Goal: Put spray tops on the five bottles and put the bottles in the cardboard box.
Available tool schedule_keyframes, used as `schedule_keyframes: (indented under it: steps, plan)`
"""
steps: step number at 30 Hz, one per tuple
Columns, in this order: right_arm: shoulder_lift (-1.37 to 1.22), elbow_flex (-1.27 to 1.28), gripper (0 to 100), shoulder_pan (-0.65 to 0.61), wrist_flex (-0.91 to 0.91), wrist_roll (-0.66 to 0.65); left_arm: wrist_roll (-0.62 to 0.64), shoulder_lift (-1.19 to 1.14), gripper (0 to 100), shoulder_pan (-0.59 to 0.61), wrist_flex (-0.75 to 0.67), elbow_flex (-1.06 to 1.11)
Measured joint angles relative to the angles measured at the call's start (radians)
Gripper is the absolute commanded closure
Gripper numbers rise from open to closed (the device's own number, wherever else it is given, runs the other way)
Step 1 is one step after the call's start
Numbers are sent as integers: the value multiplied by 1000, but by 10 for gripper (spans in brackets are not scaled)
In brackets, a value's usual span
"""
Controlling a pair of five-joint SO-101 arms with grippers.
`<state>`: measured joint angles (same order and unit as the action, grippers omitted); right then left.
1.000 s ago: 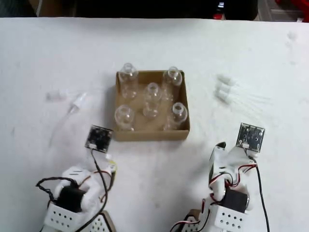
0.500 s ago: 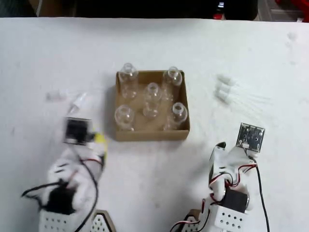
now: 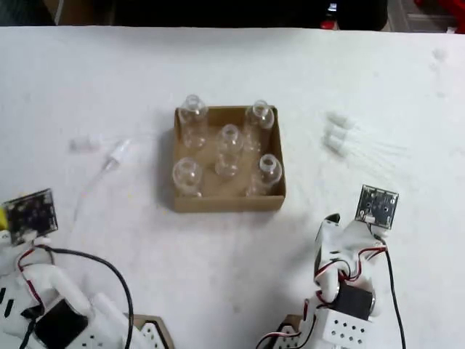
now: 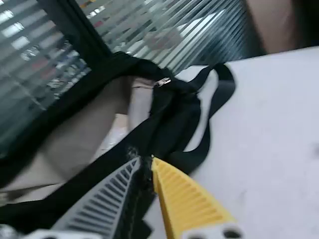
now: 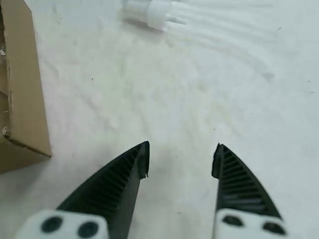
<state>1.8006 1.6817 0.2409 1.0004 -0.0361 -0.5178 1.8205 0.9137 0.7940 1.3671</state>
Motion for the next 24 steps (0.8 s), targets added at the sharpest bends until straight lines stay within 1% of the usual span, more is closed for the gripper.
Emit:
schedule_keyframes:
  steps: [3, 6, 11, 13, 16, 21, 24]
  plan:
    - [0, 0, 814, 2, 0, 0, -186, -6, 967, 58, -123, 129]
    - [0, 0, 814, 2, 0, 0, -318, -8, 966, 91, -236, 298]
    - [0, 0, 814, 2, 0, 0, -476, -8, 967, 172, -233, 324]
    - [0, 0, 814, 2, 0, 0, -520, -8, 968, 176, -232, 324]
    - [0, 0, 814, 2, 0, 0, -545, -8, 967, 175, -232, 324]
    - [0, 0, 814, 2, 0, 0, -551, -8, 965, 155, -218, 324]
    - [0, 0, 814, 2, 0, 0, -552, -8, 965, 141, -256, 324]
